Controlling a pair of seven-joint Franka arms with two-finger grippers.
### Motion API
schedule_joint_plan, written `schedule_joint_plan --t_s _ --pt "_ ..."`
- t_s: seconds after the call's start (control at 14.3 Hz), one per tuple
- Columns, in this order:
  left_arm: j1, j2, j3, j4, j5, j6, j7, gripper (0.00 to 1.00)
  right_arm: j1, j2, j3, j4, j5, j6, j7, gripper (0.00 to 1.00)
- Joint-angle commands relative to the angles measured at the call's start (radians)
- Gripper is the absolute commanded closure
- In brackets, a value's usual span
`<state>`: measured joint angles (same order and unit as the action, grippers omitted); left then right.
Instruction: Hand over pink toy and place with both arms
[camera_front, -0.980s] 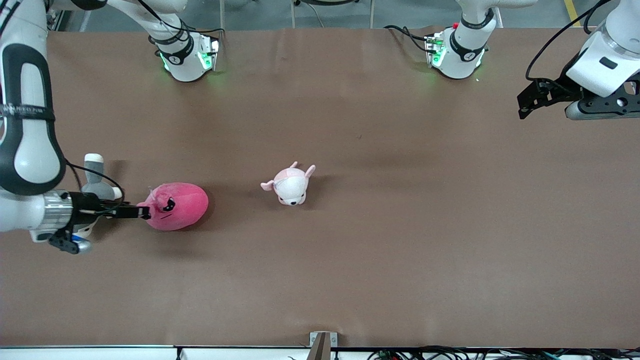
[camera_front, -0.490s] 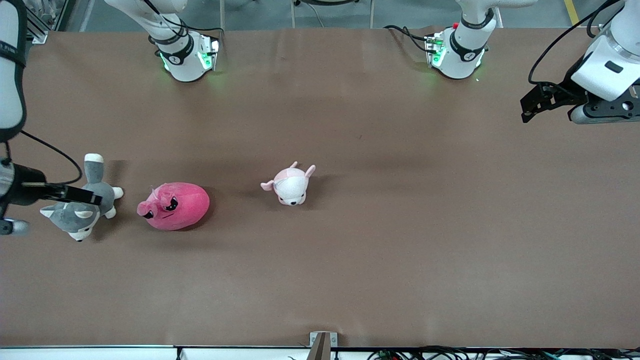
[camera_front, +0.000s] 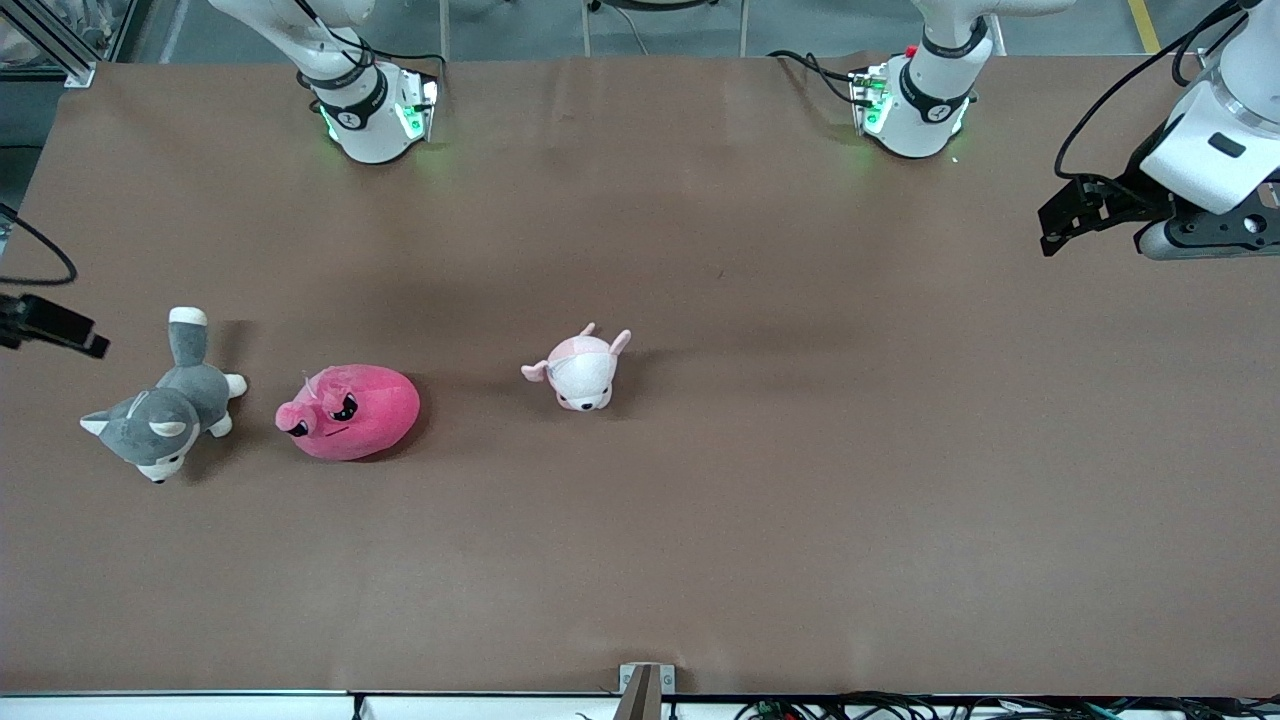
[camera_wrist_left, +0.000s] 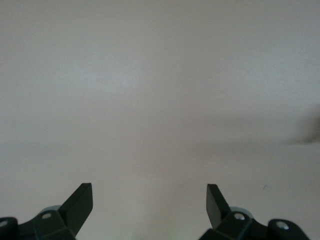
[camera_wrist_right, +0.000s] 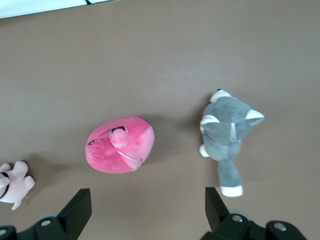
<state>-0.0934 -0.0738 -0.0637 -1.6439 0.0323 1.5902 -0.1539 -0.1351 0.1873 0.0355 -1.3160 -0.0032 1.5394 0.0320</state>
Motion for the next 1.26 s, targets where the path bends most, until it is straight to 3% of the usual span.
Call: schedule_joint_plan --t_s 0.0,0.28,0.63,1.19 --pt "0.006 0.009 -0.001 0.022 -0.011 -0.012 0.013 0.00 0.005 -0.118 0.017 -0.086 -0.061 0.001 -0.001 0.00" --pt "0.040 0.003 0.002 0.019 -0.012 -0.033 0.022 0.00 0.000 -0.161 0.014 -0.161 -0.051 0.033 -0.008 0.00" --pt "0.044 0.008 0.002 0.022 -0.014 -0.039 0.030 0.00 0.002 -0.319 0.010 -0.379 -0.051 0.102 -0.008 0.00" --pt "0.044 0.017 0.004 0.045 -0.009 -0.051 0.048 0.00 0.000 -0.333 0.009 -0.393 -0.051 0.096 -0.069 0.00"
